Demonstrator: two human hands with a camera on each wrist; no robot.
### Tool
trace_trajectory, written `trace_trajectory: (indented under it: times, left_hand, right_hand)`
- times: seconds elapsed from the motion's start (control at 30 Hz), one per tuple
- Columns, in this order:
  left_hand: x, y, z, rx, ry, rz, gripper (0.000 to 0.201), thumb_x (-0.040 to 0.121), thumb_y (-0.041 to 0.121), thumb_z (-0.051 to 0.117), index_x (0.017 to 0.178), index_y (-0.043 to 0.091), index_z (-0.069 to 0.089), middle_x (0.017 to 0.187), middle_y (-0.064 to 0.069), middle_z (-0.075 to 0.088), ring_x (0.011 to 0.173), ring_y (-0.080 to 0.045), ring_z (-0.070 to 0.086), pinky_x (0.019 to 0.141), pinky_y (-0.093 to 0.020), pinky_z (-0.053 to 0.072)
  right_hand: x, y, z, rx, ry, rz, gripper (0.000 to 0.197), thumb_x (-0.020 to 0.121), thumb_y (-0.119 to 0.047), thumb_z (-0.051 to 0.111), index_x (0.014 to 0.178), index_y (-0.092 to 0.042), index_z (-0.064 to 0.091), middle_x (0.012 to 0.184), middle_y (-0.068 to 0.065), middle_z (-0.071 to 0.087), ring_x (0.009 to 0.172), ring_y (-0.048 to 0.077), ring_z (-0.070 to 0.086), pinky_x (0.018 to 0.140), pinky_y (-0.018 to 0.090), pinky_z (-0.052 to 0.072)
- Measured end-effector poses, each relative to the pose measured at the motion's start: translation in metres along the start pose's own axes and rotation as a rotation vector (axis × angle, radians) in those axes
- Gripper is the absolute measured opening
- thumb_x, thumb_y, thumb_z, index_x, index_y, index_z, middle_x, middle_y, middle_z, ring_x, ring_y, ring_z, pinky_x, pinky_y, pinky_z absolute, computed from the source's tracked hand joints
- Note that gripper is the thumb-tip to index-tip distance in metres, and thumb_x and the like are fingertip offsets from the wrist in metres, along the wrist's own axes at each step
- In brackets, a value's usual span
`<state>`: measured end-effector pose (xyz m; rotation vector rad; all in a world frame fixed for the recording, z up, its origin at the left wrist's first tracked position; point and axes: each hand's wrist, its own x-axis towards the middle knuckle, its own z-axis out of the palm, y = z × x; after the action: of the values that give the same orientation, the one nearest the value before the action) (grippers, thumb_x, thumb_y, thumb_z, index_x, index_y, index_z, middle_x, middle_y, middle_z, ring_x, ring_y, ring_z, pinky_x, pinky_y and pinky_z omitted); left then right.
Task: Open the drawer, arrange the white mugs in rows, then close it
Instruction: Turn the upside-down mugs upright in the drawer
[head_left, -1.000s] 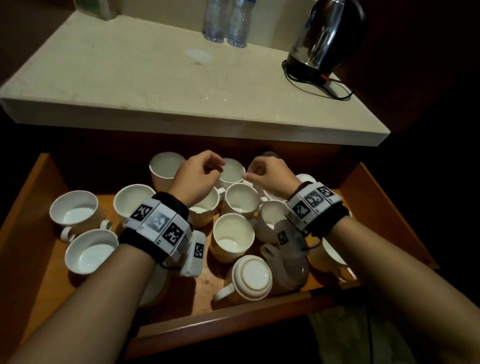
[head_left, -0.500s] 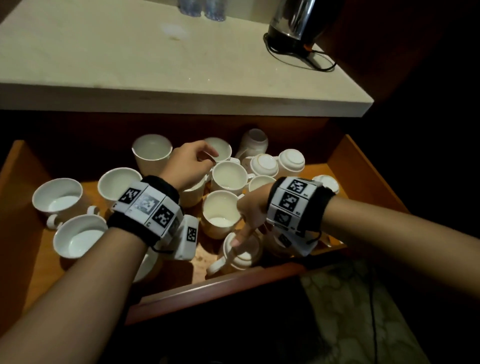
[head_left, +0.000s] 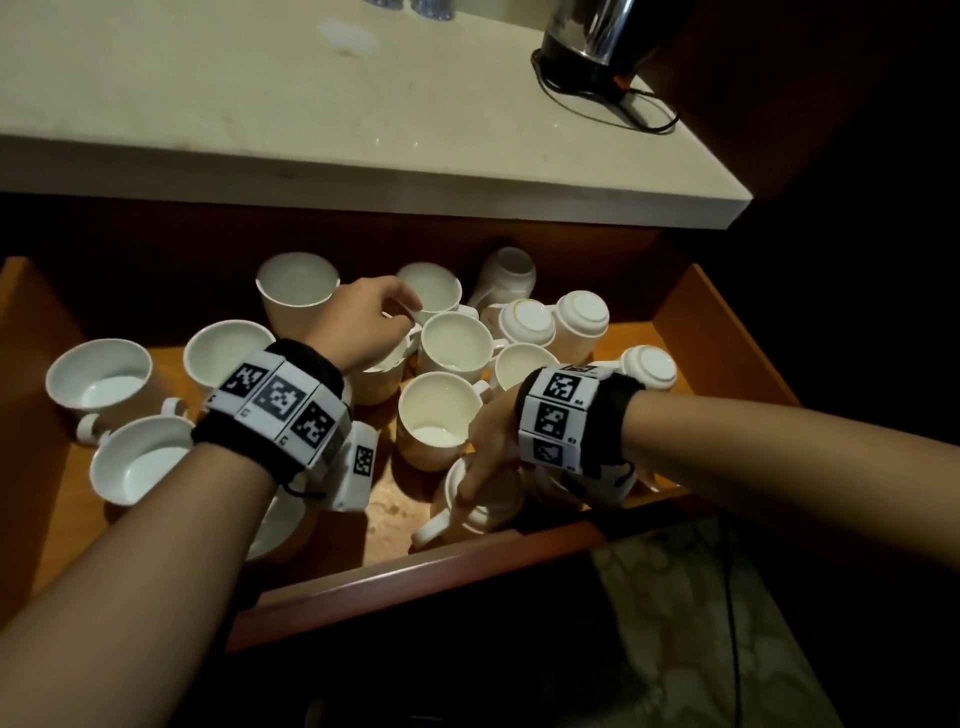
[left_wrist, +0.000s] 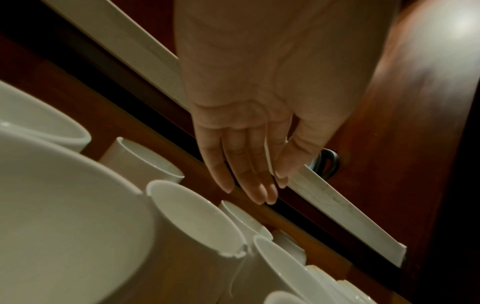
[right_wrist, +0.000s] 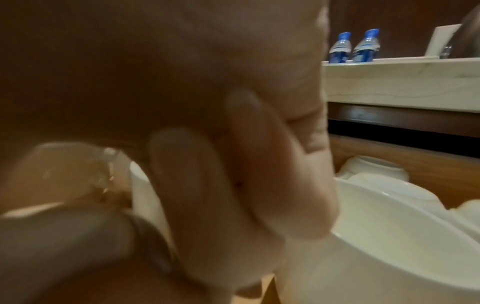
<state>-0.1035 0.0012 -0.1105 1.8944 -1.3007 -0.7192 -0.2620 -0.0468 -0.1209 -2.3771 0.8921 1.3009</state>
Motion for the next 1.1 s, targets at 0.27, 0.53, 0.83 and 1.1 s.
trace_trajectory:
  times: [0.27,0.53,0.83,1.1]
  left_hand:
    - [0.002,0.000,0.001,-0.068,-0.011,0.013,0.019,0.085,0.004,0.057,0.100,0.014,0.064,0.101,-0.011,0.070,0.098,-0.025,0.065,0.093,-0.040,0.050]
    - [-0.001,0.011,0.003,-0.324,-0.064,0.003,0.034,0.097,0.041,0.039,0.089,0.019,0.064,0.088,-0.002,0.067,0.078,-0.013,0.062,0.075,-0.021,0.047]
    - [-0.014,0.024,0.001,-0.574,-0.324,0.059,0.077,0.050,0.077,0.062,0.116,0.038,0.051,0.132,-0.001,0.053,0.117,-0.020,0.057,0.095,-0.042,0.047]
    - [-0.011,0.017,0.000,-0.506,-0.103,0.187,0.105,0.043,0.040,0.084,0.133,0.044,0.031,0.127,0.007,0.048,0.116,-0.007,0.052,0.092,-0.025,0.049]
  right_hand:
    - [-0.019,0.018,-0.025,0.176,-0.127,-0.016,0.034,0.076,-0.050,0.070,0.060,-0.020,0.068,0.065,0.001,0.059,0.066,0.018,0.053,0.060,0.025,0.042]
    - [-0.057,0.071,-0.057,0.455,-0.197,-0.132,0.046,0.078,-0.048,0.062,0.044,-0.021,0.048,0.044,-0.009,0.028,0.044,0.011,0.021,0.048,0.024,0.017]
    - [-0.057,0.111,-0.054,1.106,0.175,-0.339,0.046,0.042,-0.048,0.073,0.051,-0.018,0.039,0.044,-0.007,0.032,0.041,0.006,0.025,0.047,0.023,0.017]
    - [-0.043,0.107,-0.047,1.281,0.084,-0.535,0.054,0.054,-0.041,0.085,0.094,-0.017,0.058,0.060,-0.009,0.046,0.045,0.000,0.037,0.044,0.012,0.030]
